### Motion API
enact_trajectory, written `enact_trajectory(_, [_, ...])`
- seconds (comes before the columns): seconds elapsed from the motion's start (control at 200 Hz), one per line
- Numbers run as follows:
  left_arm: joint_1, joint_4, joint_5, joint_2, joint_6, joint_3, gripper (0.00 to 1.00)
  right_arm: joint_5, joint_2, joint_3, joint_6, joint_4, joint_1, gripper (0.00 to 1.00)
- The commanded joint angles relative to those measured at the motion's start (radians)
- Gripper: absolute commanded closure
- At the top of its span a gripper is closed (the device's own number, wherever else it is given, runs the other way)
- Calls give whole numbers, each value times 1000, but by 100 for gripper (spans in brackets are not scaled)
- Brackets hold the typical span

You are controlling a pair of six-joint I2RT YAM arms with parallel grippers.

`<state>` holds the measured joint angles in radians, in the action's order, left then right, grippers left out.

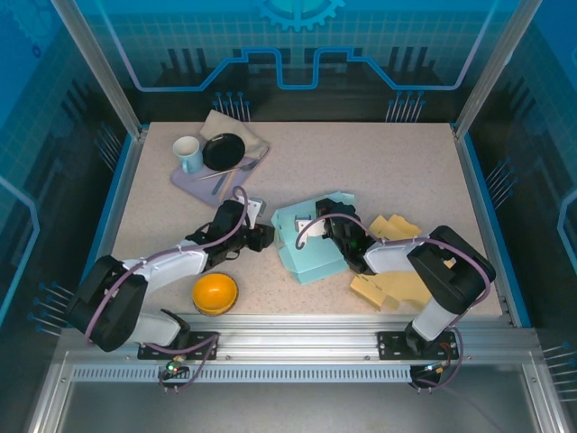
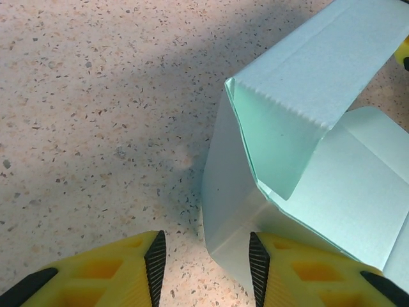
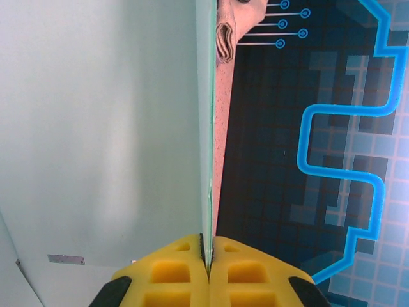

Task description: Fold the paper box

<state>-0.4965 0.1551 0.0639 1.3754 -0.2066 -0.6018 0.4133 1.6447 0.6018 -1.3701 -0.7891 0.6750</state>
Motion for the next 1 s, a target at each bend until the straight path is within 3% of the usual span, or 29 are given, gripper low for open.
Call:
enact_trajectory(0.0, [-18,37,40,22,24,-36,56,-35,3,-12,6,4,15,100])
enact_trajectory(0.405, [-18,25,85,-29,90,9,49,-40,-14,-10,19,46,10,100])
enact_trajectory(0.655, [-19,-110,-80,-128,-12,39,48,-57,-39,-11,22,76,2,100])
enact_trajectory(0.835, [-18,-99,-84,-265,-80,156,47,-64,-35,-10,23,79,-2,100])
enact_trajectory(0.995, [-17,-76,-83,-292,-71,202,45,-67,-28,-8,28,79,0,100])
